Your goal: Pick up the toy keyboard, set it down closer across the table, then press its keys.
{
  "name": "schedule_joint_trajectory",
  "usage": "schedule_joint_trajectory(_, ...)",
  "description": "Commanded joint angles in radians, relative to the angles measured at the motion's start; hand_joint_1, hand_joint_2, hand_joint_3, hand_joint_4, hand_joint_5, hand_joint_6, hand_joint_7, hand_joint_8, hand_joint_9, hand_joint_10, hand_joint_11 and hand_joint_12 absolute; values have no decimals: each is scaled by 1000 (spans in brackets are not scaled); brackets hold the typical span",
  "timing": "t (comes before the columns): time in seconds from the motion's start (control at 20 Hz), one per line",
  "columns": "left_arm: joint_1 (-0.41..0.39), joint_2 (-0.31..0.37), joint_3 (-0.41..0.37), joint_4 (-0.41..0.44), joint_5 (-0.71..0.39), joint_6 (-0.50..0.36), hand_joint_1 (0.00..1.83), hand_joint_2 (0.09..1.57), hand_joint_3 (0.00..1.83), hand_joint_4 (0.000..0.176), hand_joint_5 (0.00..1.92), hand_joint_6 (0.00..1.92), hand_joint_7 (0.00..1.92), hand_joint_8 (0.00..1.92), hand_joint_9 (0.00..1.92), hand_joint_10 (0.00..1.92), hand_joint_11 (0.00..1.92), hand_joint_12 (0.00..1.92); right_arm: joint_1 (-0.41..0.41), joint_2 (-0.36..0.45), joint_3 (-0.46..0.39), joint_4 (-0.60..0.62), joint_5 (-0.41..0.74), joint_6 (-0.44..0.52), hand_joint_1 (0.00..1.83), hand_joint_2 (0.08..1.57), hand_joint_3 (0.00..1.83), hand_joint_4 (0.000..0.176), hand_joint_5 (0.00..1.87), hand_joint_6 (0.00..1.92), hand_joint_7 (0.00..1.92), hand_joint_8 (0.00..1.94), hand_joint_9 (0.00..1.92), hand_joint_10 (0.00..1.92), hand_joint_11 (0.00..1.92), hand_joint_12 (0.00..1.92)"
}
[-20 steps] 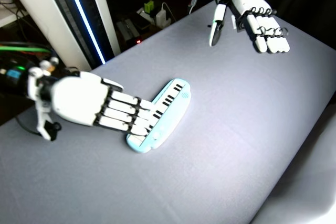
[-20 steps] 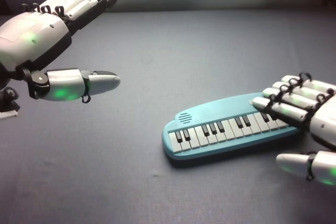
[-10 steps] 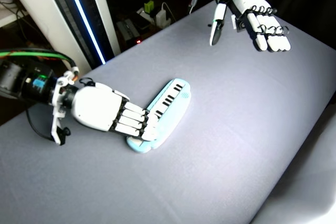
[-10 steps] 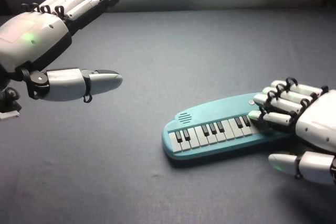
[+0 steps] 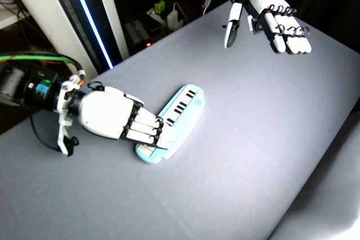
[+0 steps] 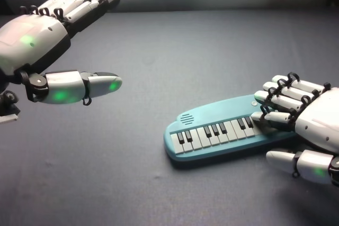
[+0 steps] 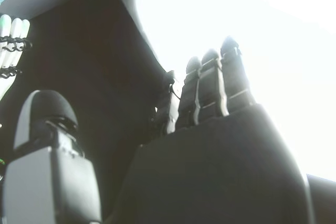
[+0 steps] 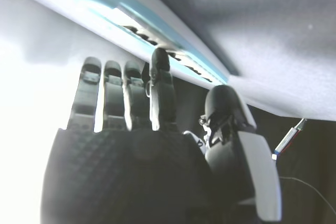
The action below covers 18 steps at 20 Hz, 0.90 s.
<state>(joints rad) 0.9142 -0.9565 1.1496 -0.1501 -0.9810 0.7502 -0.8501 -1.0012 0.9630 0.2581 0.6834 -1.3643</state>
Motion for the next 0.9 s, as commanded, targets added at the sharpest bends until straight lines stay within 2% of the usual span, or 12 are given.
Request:
schedule_joint_trajectory(0.0,-9,5,-1,-5,-134,-3,450,1063,0,93,0,0,0,0,0,0,0,0,2,8,-3,-9,56,-3,0,1384,0,0,642,34,94,14,0,0,0,0)
schedule_joint_trajectory(0.15,-8,5,-1,-8,-135,-3,446,1059,0,97,0,0,0,0,0,0,0,0,2,9,-1,-8,53,-3,0,1381,0,0,662,37,99,13,0,0,0,0)
schedule_joint_trajectory(0.2,-8,5,-1,-8,-135,-3,447,1062,0,84,0,0,0,0,0,0,0,0,2,9,-1,-8,50,-3,0,1379,0,0,727,35,132,4,0,0,0,0)
schedule_joint_trajectory(0.25,-8,5,-1,-8,-136,-3,447,1062,0,81,0,0,0,0,0,0,0,0,2,9,-1,-8,49,-3,0,1378,0,0,741,35,138,2,0,0,0,0)
schedule_joint_trajectory(0.3,-8,5,-1,-8,-136,-3,446,1069,2,70,0,0,0,0,0,0,0,0,2,9,-1,-8,49,-3,0,1388,4,0,682,8,139,1,0,0,0,0)
schedule_joint_trajectory(0.35,-8,5,-1,-9,-137,-3,445,1071,2,67,0,0,0,0,0,0,0,0,2,9,-1,-8,51,-3,0,1390,5,0,670,2,139,1,0,0,0,0)
schedule_joint_trajectory(0.45,-6,5,-1,-11,-139,-3,454,1065,0,93,0,0,0,0,0,0,0,0,2,20,-9,-7,71,-3,0,1381,0,0,189,0,15,0,0,0,0,0)
schedule_joint_trajectory(0.5,-6,5,-1,-11,-140,-3,457,1065,0,94,0,0,0,0,0,0,0,0,2,38,-21,-7,95,-3,0,1380,0,0,130,0,2,0,0,0,0,0)
schedule_joint_trajectory(0.55,-6,5,-1,-11,-140,-3,461,1071,2,109,0,0,0,0,0,0,0,0,2,48,-29,-6,112,-3,0,1375,0,10,25,0,0,0,0,0,0,0)
schedule_joint_trajectory(0.6,-5,5,-1,-12,-140,-4,467,1077,5,100,0,0,0,0,0,0,0,0,2,69,-45,-6,145,-3,0,1386,3,0,4,0,0,0,0,0,0,0)
schedule_joint_trajectory(0.65,-5,5,-1,-12,-141,-4,472,1079,5,87,0,0,0,0,0,0,0,0,2,76,-52,-6,158,-3,0,1398,8,0,0,0,0,0,0,0,0,0)
schedule_joint_trajectory(0.85,3,7,-6,-21,-158,-4,473,1083,6,85,0,0,0,0,0,0,0,0,-10,130,-99,-6,269,21,0,1416,13,0,0,0,0,0,0,0,0,0)
